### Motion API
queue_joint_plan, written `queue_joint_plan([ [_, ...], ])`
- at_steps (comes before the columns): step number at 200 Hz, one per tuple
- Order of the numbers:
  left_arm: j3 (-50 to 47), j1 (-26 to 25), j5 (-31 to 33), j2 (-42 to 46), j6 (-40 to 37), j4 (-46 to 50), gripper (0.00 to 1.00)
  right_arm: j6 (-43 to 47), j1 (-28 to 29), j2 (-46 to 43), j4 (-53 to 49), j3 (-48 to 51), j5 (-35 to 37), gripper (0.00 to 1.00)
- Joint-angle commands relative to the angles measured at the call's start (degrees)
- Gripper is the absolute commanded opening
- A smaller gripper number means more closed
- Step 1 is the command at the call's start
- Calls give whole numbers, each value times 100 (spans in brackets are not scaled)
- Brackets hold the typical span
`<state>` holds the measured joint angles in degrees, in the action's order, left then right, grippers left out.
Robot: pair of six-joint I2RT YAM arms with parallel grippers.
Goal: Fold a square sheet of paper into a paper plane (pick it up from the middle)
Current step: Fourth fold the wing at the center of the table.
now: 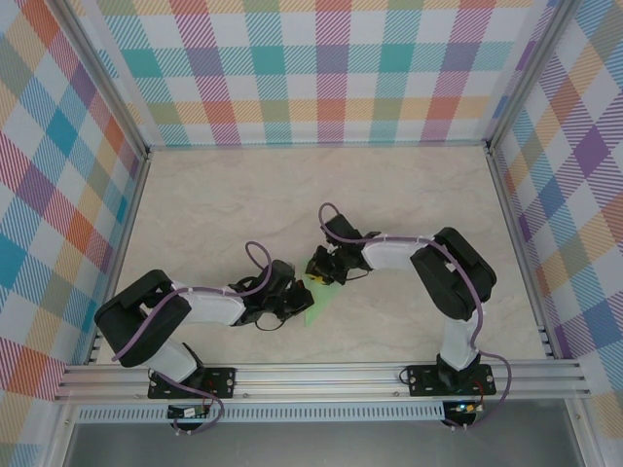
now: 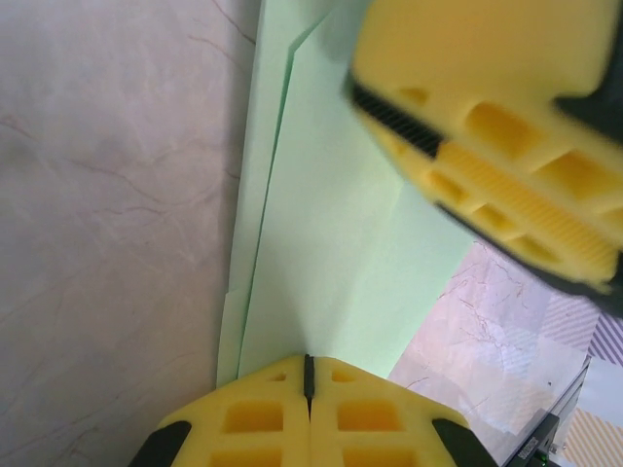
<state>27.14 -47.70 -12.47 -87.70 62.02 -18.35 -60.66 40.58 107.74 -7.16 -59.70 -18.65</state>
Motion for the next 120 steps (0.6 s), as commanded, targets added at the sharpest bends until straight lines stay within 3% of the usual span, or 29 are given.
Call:
queue_joint_plan([
  [1, -307, -95, 179, -209, -198, 1008, 0, 816, -304, -324, -459, -202, -158, 19],
  [27, -121, -101, 259, -113, -488, 1456, 0, 1378, -490, -581, -528, -217, -466, 15],
  [58, -121, -94, 316, -68, -489, 1478, 0, 1544, -440, -658, -111, 13, -944, 0],
  [120, -119, -107, 322, -122, -454, 1464, 0, 1670, -43, -232, 6, 93, -1107, 0],
])
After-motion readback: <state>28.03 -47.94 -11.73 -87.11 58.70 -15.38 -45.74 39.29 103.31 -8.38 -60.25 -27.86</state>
